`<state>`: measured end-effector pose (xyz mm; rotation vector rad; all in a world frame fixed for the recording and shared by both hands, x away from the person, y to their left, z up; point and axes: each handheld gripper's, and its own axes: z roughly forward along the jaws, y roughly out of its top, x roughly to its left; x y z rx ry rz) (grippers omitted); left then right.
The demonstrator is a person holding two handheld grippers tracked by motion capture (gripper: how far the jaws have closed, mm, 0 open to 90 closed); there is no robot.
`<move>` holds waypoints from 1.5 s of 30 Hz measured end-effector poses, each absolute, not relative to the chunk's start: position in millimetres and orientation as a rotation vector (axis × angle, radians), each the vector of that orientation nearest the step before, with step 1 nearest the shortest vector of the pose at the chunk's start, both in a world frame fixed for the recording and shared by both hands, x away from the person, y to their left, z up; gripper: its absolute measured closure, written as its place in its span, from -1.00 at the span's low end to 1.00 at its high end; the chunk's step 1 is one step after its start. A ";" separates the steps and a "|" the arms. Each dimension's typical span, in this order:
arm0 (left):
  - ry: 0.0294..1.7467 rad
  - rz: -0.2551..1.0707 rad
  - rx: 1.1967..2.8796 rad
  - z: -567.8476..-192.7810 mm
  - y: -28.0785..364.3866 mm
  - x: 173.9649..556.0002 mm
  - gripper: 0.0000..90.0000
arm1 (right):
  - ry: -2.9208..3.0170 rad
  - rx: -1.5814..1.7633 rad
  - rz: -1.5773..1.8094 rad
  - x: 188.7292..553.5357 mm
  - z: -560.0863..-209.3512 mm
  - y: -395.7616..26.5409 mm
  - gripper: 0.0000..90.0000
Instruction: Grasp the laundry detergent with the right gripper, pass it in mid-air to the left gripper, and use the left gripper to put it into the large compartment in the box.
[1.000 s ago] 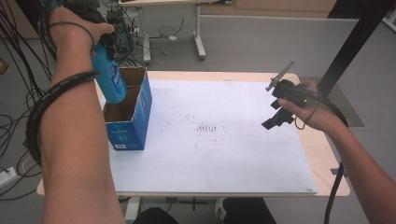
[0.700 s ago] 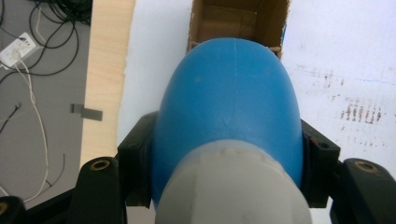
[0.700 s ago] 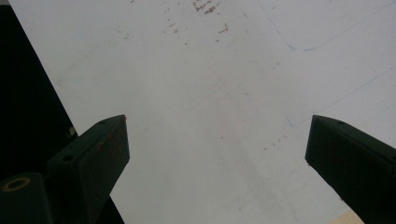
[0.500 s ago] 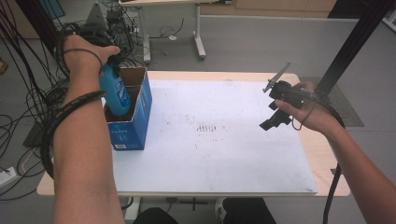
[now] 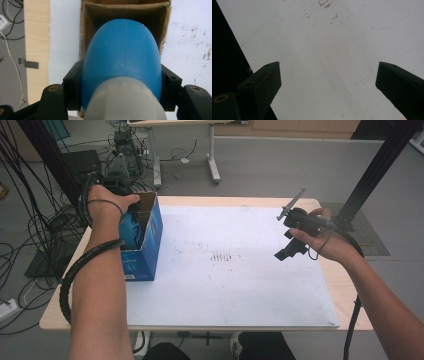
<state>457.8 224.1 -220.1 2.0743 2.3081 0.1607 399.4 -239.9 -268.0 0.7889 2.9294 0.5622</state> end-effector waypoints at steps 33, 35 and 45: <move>2.274 0.158 2.141 -275.9 225.6 453.2 -0.18 | 2.923 0.795 0.529 405.0 -271.3 -235.3 -0.86; 2.272 0.167 2.143 -276.2 224.9 453.5 -0.18 | 2.922 0.794 0.536 405.4 -271.0 -235.0 -0.86; 2.272 0.170 2.141 -276.7 224.5 453.9 -0.18 | 2.916 0.791 0.530 406.8 -270.1 -236.8 -0.86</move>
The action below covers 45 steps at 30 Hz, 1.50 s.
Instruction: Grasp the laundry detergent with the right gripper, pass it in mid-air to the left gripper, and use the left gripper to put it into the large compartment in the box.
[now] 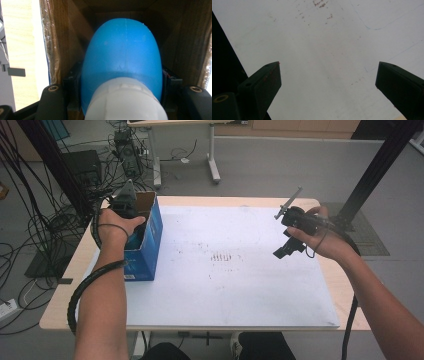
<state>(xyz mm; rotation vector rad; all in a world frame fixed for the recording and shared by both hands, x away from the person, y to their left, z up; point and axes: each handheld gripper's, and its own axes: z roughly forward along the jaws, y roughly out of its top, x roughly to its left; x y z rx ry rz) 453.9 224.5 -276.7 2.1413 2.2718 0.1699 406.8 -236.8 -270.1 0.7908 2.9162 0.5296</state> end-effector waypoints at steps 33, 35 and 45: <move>2.277 0.167 2.140 -276.8 223.7 454.1 -0.19 | 2.902 0.783 0.527 408.2 -267.3 -238.2 -0.86; 2.276 0.169 2.142 -276.8 223.5 454.0 -0.19 | 2.904 0.781 0.525 408.1 -267.5 -238.0 -0.86; 2.275 0.169 2.146 -276.6 222.6 453.8 -0.19 | 2.904 0.780 0.518 408.0 -266.4 -237.5 -0.86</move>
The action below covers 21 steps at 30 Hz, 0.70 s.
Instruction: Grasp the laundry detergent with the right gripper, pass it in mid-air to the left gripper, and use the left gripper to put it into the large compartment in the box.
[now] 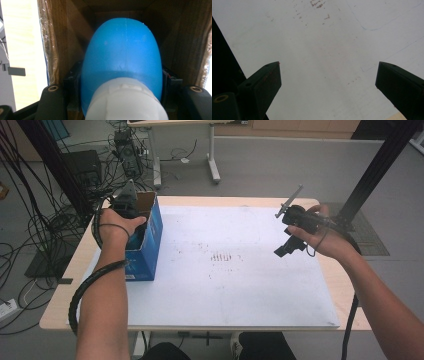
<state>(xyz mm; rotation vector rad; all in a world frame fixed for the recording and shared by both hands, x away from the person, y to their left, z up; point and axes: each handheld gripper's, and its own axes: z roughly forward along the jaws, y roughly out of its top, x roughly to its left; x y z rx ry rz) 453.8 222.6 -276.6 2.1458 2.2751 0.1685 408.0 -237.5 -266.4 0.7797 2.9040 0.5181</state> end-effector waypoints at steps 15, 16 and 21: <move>2.273 0.169 2.147 -276.7 222.5 453.8 -0.19 | 2.905 0.779 0.513 407.9 -266.1 -237.5 -0.86; 2.273 0.169 2.148 -276.7 222.6 453.9 -0.19 | 2.905 0.780 0.516 407.9 -266.2 -237.7 -0.86; 2.275 0.171 2.149 -276.7 222.1 454.0 -0.19 | 2.907 0.777 0.516 408.0 -266.7 -237.9 -0.86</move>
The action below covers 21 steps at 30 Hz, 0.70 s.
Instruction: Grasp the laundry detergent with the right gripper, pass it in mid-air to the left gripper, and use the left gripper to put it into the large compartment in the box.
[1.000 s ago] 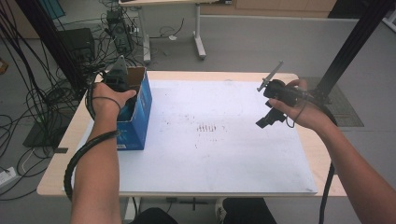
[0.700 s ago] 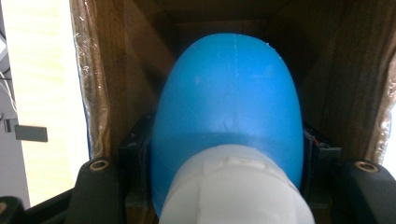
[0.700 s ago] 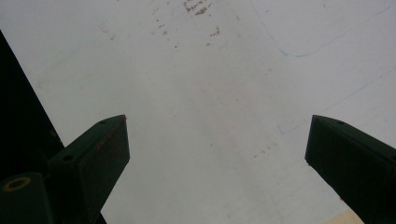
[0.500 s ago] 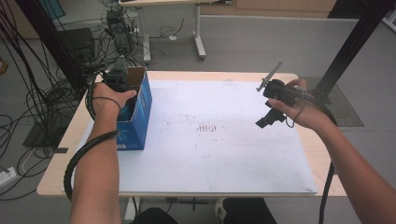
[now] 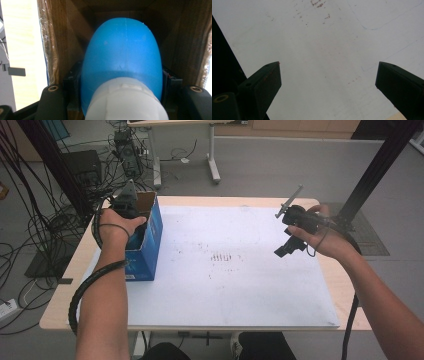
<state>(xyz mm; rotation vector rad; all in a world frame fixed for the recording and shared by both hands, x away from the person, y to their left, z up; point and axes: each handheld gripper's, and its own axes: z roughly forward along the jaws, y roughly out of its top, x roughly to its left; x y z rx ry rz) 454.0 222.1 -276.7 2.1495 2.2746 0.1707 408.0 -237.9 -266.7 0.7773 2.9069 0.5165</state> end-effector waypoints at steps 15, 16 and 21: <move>2.272 0.175 2.151 -276.9 220.9 453.8 -0.19 | 2.905 0.777 0.519 407.2 -266.8 -239.0 -0.86; 2.272 0.176 2.151 -276.9 220.8 453.8 -0.19 | 2.904 0.777 0.519 407.2 -266.8 -239.1 -0.86; 2.272 0.173 2.152 -276.7 220.7 453.6 -0.19 | 2.902 0.777 0.520 406.6 -266.4 -239.3 -0.86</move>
